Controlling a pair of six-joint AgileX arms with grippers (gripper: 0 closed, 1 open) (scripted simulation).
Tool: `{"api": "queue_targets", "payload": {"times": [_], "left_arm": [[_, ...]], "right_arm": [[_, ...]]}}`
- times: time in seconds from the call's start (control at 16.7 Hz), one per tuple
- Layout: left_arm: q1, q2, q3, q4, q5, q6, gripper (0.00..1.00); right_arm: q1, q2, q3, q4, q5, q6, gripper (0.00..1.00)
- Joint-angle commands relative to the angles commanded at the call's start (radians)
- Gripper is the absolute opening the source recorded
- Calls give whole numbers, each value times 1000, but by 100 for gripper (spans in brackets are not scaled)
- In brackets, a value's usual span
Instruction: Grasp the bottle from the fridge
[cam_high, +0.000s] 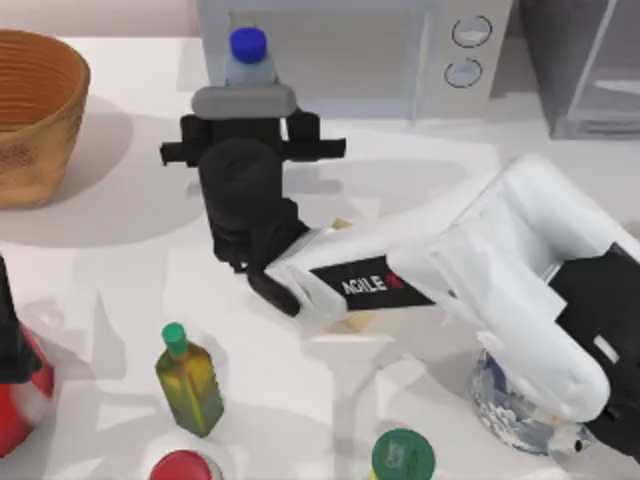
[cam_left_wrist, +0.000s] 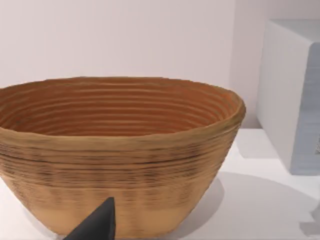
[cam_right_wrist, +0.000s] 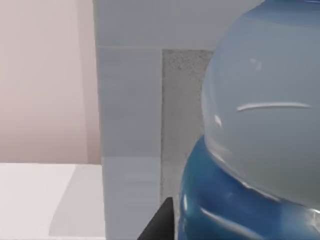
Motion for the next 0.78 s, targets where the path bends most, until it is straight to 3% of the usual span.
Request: {"api": "queue_targets", "payload": {"times": [0.06, 0.78], "left_arm": [[0, 0, 0, 0, 0, 0, 100], [0, 0, 0, 0, 0, 0, 100]], "right_arm": [[0, 0, 0, 0, 0, 0, 0], [0, 0, 0, 0, 0, 0, 90]]}}
